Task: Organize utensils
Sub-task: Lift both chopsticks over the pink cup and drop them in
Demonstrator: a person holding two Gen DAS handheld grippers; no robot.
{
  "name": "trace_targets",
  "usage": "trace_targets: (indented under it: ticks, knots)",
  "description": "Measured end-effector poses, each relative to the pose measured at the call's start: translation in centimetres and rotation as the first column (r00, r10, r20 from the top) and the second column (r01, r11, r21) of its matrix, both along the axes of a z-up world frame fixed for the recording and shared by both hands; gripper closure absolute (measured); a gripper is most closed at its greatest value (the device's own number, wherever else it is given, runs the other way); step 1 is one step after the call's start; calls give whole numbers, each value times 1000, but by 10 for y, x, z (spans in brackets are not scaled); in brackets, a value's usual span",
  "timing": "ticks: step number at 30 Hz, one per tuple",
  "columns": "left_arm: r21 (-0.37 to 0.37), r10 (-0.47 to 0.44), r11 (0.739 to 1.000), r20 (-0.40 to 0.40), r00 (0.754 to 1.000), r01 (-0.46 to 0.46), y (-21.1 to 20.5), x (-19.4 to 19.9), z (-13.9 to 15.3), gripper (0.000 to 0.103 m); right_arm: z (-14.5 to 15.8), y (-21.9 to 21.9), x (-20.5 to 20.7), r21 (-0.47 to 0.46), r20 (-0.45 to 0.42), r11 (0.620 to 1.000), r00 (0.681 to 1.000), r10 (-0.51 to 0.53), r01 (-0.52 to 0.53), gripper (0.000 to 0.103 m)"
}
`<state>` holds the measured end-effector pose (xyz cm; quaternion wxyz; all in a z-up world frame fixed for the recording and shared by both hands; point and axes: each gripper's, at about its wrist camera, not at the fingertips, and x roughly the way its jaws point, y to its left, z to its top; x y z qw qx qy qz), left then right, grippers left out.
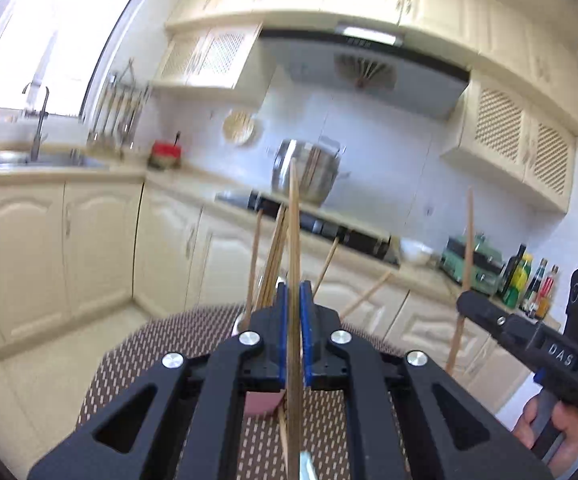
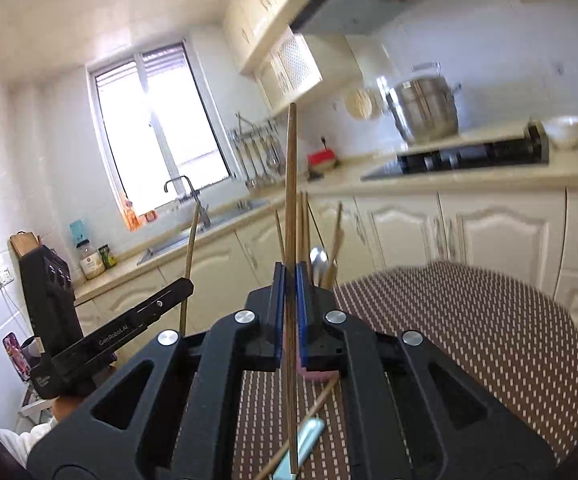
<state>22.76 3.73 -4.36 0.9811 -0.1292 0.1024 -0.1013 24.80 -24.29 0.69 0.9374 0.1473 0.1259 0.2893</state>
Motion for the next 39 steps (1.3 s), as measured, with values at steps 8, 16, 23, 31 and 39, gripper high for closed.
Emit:
trace_targets:
  ticks: [8, 16, 23, 31, 39]
  knots:
    - [-15, 5, 1000, 182, 983, -3, -20, 31, 28, 97, 25, 30, 22, 42, 164, 999, 986, -21, 14, 97]
    - [-69, 51, 997, 260, 964, -34, -17, 73, 26, 97, 14, 53, 56, 40, 222, 999, 974, -37, 28, 97]
    - [-53, 103, 994, 313, 944, -91, -15, 95, 16, 97, -1, 58, 73, 66, 229, 997, 972, -59, 44, 97]
    - [-38, 101, 995, 248, 964, -94, -14, 117, -7, 97, -20, 64, 83, 46, 191, 998, 980, -49, 41, 97]
    - [-11, 90, 996, 156, 984, -89, -7, 118, -19, 95, -21, 70, 75, 11, 193, 999, 980, -54, 53, 97]
